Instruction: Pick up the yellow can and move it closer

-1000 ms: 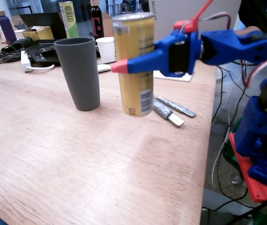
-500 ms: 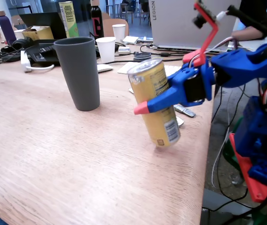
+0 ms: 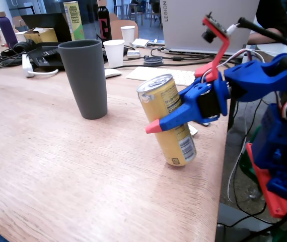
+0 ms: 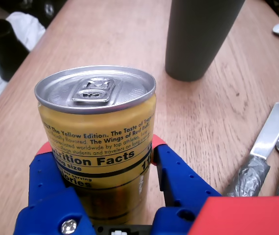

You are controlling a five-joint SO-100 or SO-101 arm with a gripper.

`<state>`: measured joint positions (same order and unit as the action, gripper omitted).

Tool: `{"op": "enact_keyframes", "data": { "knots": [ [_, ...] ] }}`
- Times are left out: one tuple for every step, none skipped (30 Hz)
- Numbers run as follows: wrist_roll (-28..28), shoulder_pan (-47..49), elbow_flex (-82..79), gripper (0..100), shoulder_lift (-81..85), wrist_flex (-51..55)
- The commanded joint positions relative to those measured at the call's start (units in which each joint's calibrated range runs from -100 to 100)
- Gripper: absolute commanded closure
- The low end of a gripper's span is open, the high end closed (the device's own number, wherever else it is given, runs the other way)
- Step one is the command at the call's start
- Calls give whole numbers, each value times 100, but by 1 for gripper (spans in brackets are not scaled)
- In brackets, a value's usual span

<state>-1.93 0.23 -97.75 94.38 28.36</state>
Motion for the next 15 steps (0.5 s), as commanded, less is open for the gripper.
{"op": "enact_keyframes", "data": {
  "knots": [
    [29,44,-159,78,245,-119],
    [34,44,-178,78,245,-119],
    [39,44,-178,78,253,-86],
    [117,44,-178,78,253,-20],
    [239,44,-178,78,253,-12],
    [327,44,-178,78,253,-4],
    [342,44,-178,78,253,4],
    [342,44,-178,78,253,160],
    [347,44,-178,78,253,431],
    [347,27,-178,78,253,702],
    [347,27,-178,78,253,825],
    [347,27,-178,78,253,858],
    [347,27,-178,78,253,858],
    [347,27,-178,78,253,858],
    [347,27,-178,78,253,858]
  ]
}}
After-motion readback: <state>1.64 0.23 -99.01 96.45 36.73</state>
